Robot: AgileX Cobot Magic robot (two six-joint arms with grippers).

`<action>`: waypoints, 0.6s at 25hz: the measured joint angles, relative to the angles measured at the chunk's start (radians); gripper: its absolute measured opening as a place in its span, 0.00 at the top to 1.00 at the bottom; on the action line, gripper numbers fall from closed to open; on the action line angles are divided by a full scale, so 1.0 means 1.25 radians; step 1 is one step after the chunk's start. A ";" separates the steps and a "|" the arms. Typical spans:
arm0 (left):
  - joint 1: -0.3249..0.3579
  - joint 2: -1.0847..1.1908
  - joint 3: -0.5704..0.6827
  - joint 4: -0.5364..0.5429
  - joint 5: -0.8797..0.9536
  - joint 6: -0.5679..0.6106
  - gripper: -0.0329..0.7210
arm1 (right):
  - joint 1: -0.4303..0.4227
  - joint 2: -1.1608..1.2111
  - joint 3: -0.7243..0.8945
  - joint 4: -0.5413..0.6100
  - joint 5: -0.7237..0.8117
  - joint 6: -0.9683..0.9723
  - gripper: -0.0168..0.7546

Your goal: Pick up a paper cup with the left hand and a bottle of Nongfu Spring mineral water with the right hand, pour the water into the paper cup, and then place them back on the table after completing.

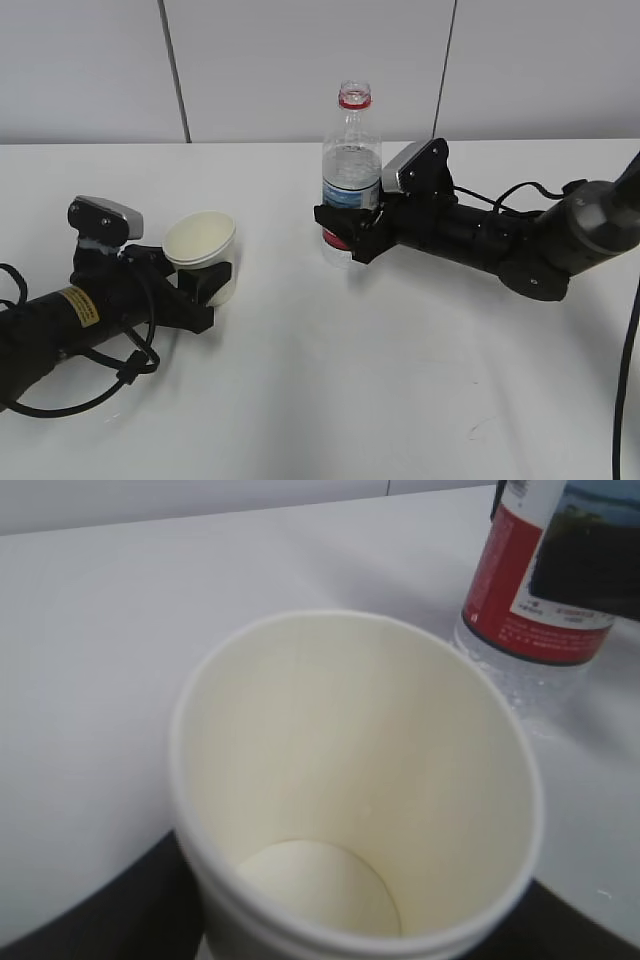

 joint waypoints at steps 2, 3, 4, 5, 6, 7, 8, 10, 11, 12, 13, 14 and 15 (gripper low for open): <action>0.000 0.000 0.000 0.000 0.000 0.000 0.41 | 0.002 0.000 -0.007 0.007 0.000 0.003 0.22; 0.000 0.000 0.000 0.001 0.000 0.000 0.41 | 0.002 0.000 -0.007 0.014 0.000 0.003 0.22; 0.000 0.000 0.000 0.003 0.000 0.000 0.41 | 0.004 0.000 -0.007 0.015 0.002 0.005 0.24; 0.000 0.000 0.000 0.008 0.000 0.000 0.41 | 0.004 0.000 -0.007 0.018 0.002 0.005 0.26; 0.000 0.000 0.000 0.014 0.000 0.000 0.42 | 0.004 0.000 -0.007 0.020 0.003 0.005 0.29; 0.000 0.000 0.000 0.019 0.000 0.000 0.42 | 0.004 0.000 -0.007 0.020 0.003 0.005 0.32; 0.000 0.000 0.000 0.024 0.000 0.000 0.42 | 0.004 0.000 -0.007 0.020 0.003 0.005 0.34; 0.000 -0.008 0.000 0.030 0.013 0.000 0.42 | 0.004 -0.002 -0.007 0.020 0.005 0.002 0.39; 0.000 -0.016 0.000 0.031 0.022 0.000 0.42 | 0.004 -0.004 -0.007 0.020 0.011 0.002 0.41; 0.000 -0.025 0.000 0.033 0.031 0.000 0.42 | 0.004 -0.007 -0.007 0.020 0.016 0.002 0.42; 0.000 -0.036 0.000 0.033 0.043 0.000 0.42 | 0.004 -0.010 -0.007 0.018 0.024 0.001 0.42; 0.000 -0.048 0.000 0.034 0.052 0.000 0.42 | 0.004 -0.017 -0.007 0.014 0.034 -0.002 0.42; 0.000 -0.056 0.000 0.034 0.062 0.000 0.42 | 0.004 -0.023 -0.007 0.005 0.050 -0.010 0.43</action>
